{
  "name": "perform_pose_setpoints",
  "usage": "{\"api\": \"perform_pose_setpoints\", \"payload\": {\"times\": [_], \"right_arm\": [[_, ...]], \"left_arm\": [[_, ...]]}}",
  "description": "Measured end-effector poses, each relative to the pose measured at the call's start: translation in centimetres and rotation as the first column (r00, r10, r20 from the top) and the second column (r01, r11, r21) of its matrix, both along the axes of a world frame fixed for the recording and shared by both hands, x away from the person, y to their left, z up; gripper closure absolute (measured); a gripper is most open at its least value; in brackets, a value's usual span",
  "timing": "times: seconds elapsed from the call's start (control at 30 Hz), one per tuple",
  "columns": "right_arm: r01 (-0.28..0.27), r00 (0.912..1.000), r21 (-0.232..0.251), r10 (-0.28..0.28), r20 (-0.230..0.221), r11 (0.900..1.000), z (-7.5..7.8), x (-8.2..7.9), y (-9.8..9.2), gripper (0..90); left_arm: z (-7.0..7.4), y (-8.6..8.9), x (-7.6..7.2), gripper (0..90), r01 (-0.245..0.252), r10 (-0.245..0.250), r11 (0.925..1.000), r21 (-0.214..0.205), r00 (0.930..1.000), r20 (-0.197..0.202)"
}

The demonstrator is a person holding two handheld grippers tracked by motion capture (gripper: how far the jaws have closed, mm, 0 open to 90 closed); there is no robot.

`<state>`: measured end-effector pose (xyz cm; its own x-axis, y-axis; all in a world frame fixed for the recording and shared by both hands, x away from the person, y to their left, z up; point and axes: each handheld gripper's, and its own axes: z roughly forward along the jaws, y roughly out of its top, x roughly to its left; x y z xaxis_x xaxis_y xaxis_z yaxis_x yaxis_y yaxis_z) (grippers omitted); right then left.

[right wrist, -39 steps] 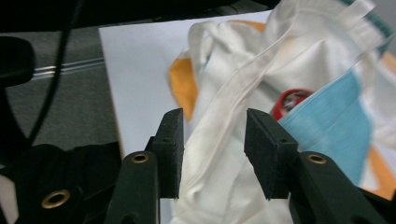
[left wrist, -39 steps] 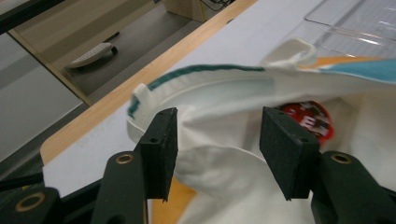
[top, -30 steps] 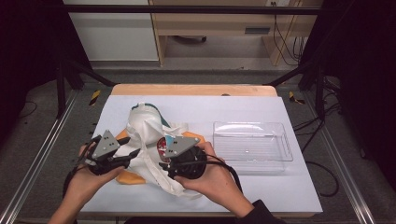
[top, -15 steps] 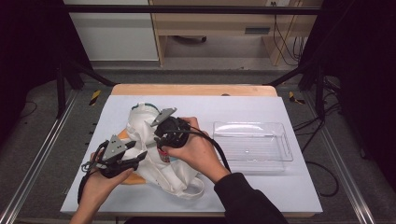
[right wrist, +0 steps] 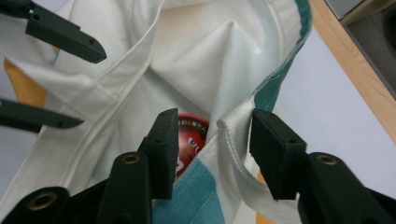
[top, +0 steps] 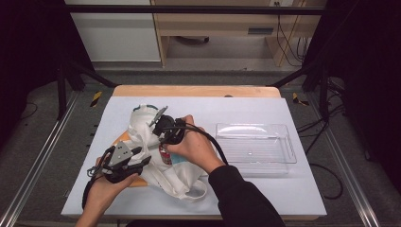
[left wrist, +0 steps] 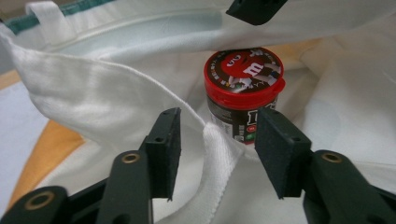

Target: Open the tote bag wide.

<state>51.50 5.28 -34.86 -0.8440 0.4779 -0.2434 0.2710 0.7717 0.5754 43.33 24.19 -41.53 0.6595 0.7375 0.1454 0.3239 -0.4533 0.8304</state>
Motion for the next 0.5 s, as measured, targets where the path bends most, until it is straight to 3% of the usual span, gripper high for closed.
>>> {"api": "perform_pose_setpoints", "payload": {"times": [0.03,0.1,0.13,0.2,0.3,0.5], "right_arm": [[-0.001,1.0,-0.015,0.001,0.003,0.9999,-0.2,-0.2,-0.1,61.2],[-0.006,1.0,-0.02,0.006,-0.002,0.9998,-0.3,-0.3,-0.2,65.0],[-0.006,1.0,-0.038,0.006,0.0,0.9992,-0.4,-0.3,-0.2,72.1],[-0.009,0.9999,-0.048,0.009,0.007,0.9988,-0.4,-0.4,-0.4,77.9],[-0.008,0.9999,-0.051,0.009,0.008,0.9987,-0.4,-0.4,-0.7,81.0],[0.017,0.9998,-0.04,-0.016,0.015,0.9991,-0.2,0.1,-2.1,83.6]], "left_arm": [[-0.3,-0.1,0.0,54.9,-0.003,0.003,1.0,-0.004,1.0,-0.006],[-0.3,-0.1,0.1,56.3,-0.005,0.005,1.0,-0.002,1.0,-0.005],[-0.4,-0.3,0.1,60.9,-0.001,0.001,1.0,-0.001,1.0,-0.004],[-0.5,-0.3,0.1,66.8,0.003,-0.003,1.0,0.002,1.0,-0.005],[-0.6,-0.2,0.2,74.3,0.003,-0.003,0.9999,-0.01,0.9999,-0.01],[-0.9,0.2,-0.1,77.7,-0.001,0.001,0.9998,-0.021,0.9998,-0.02]]}}
